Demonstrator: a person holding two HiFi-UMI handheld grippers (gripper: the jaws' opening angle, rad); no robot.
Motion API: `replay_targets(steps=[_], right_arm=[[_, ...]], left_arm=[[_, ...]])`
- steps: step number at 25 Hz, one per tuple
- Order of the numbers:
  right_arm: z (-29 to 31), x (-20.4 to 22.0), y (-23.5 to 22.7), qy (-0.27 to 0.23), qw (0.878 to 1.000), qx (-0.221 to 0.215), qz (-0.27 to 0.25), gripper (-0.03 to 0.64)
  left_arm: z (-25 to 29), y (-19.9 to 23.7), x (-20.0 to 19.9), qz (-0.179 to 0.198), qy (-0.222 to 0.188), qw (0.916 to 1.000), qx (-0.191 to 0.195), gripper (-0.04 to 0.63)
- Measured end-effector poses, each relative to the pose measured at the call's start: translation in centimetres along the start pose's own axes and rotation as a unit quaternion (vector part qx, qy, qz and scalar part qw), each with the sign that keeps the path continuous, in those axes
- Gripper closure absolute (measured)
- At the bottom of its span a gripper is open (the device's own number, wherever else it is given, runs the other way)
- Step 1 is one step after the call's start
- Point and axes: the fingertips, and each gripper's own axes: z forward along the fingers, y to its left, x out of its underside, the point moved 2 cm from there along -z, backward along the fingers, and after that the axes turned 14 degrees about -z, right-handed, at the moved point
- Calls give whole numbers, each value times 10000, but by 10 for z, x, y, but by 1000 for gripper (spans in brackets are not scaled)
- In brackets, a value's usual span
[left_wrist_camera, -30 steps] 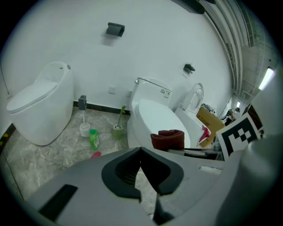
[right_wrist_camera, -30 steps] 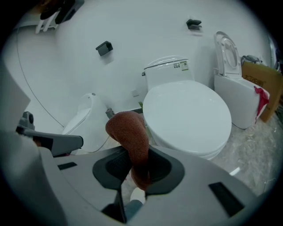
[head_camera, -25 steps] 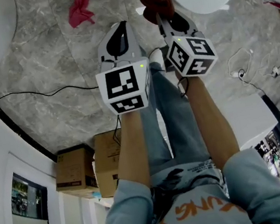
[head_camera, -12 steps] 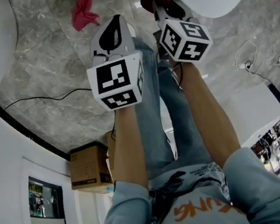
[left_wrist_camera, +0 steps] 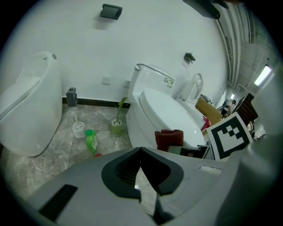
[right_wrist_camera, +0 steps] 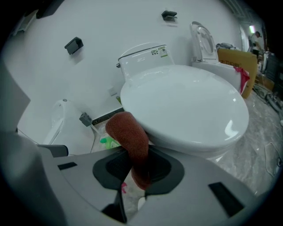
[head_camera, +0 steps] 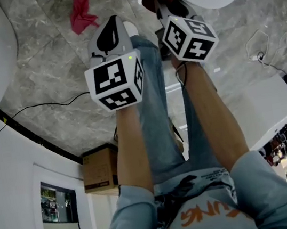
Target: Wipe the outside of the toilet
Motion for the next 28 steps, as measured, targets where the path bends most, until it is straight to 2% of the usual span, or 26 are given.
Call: replay_targets(steps=[9, 14, 21, 28], right_arm=[[-20, 12, -20, -63, 9993, -297, 226, 535], [-34, 23, -42, -18, 9989, -471, -34, 535], [-60, 44, -84, 48, 9986, -506, -112, 535], [-75, 48, -131, 7, 9988, -468, -146, 534]], left_arm=[[2, -28, 24, 26, -103, 9999, -125, 601], [-1, -47, 38, -45, -205, 9995, -238, 601], [1, -89, 66, -8, -214, 9995, -220, 601], [6, -131, 89, 116, -175, 9997, -117, 601]])
